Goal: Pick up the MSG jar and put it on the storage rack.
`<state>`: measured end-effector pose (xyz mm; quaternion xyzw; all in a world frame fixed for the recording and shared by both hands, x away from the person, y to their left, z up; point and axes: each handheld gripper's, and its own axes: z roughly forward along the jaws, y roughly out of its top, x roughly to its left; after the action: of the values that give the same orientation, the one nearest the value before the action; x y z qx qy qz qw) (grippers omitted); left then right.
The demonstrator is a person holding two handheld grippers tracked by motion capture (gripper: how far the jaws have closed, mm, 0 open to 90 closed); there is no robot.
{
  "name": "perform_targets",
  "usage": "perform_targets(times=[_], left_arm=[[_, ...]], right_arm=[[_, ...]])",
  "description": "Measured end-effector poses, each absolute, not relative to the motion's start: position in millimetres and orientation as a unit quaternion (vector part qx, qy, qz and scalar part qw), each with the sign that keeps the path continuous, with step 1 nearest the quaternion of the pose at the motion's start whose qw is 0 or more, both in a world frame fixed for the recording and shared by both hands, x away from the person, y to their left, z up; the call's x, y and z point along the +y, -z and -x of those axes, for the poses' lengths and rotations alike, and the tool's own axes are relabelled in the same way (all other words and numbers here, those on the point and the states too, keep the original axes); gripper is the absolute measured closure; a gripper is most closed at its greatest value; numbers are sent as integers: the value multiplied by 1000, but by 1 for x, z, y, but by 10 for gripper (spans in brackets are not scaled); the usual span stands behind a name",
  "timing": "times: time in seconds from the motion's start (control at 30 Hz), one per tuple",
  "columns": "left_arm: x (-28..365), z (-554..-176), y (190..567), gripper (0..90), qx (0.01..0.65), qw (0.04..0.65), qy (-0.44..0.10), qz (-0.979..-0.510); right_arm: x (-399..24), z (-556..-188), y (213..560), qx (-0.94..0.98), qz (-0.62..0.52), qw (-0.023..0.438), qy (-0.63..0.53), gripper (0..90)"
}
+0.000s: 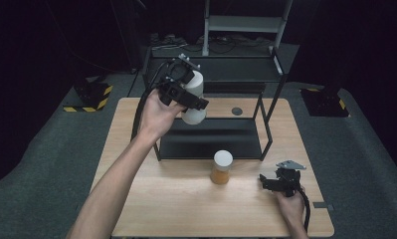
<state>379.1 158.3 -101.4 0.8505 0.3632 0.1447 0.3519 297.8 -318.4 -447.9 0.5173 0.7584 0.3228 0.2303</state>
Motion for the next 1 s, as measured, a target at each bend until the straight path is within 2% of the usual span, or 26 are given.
perform_targets(times=[0.3, 0.7, 1.0], left_arm=[[162, -385, 72, 319, 392, 388, -163, -818], [139, -411, 63, 320, 443, 358, -193, -799], [122, -430, 67, 321, 497, 345, -225, -764]], right_arm=[[-319, -298, 448, 760, -516, 231, -321, 50], [-319, -298, 448, 760, -516, 231, -321, 50], [-318, -298, 447, 760, -516, 231, -320, 50]])
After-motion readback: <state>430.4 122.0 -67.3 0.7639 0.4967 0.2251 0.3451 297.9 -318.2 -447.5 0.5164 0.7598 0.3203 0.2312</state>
